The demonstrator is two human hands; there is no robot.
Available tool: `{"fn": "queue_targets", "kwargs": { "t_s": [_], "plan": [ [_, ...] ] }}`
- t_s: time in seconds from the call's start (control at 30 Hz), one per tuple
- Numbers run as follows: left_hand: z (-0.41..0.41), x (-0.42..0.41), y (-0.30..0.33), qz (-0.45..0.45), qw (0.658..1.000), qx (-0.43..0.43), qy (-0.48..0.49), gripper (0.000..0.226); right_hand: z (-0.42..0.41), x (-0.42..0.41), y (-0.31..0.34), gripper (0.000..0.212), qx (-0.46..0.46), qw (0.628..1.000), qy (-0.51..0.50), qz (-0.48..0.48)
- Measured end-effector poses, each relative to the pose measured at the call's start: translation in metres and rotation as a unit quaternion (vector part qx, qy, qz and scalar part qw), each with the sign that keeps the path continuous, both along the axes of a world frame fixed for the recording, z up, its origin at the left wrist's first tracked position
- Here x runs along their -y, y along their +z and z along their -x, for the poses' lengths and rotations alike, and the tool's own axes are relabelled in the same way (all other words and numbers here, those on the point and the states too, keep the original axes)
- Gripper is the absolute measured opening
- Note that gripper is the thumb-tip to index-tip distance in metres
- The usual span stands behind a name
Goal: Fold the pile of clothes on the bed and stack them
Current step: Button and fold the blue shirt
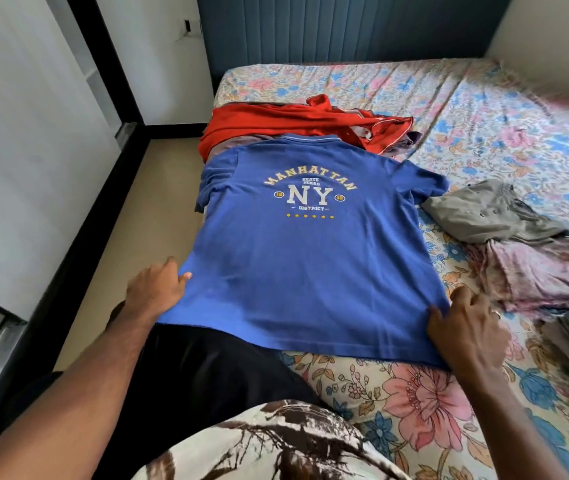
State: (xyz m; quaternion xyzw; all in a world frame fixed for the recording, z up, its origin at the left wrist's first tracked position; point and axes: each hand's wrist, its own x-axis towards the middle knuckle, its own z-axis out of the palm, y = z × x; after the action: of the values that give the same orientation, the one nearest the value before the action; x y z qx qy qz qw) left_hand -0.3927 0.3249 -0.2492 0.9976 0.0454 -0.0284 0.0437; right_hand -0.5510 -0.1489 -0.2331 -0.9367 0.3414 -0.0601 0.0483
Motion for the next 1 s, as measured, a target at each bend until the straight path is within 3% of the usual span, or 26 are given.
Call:
{"fn": "queue_targets", "kwargs": {
  "t_s": [0.17, 0.33, 0.47, 0.63, 0.8, 1.0],
  "plan": [
    [-0.017, 0.015, 0.006, -0.022, 0.999, 0.025, -0.036, 0.036, -0.053, -0.042, 0.004, 0.04, 0.059, 0.993, 0.099, 0.018],
    [-0.051, 0.032, 0.015, 0.035, 0.999, 0.016, -0.006, 0.039, -0.145, -0.109, 0.016, 0.035, 0.083, 0.962, 0.26, 0.019],
    [-0.084, 0.035, 0.017, 0.089, 0.995, 0.0, 0.04, 0.04, -0.234, -0.161, 0.03, 0.023, 0.072, 0.913, 0.399, 0.038],
    [-0.119, 0.032, 0.006, 0.186, 0.979, -0.029, 0.075, 0.044, -0.339, -0.234, 0.041, 0.041, -0.036, 0.834, 0.546, 0.073],
    [-0.134, 0.023, -0.013, 0.289, 0.951, -0.045, 0.099, 0.042, -0.41, -0.313, 0.017, 0.058, -0.095, 0.81, 0.57, 0.101],
    [-0.138, 0.003, -0.034, 0.366, 0.924, -0.057, 0.099, 0.03, -0.464, -0.388, -0.018, 0.082, -0.161, 0.833, 0.526, 0.053]
  ]
}}
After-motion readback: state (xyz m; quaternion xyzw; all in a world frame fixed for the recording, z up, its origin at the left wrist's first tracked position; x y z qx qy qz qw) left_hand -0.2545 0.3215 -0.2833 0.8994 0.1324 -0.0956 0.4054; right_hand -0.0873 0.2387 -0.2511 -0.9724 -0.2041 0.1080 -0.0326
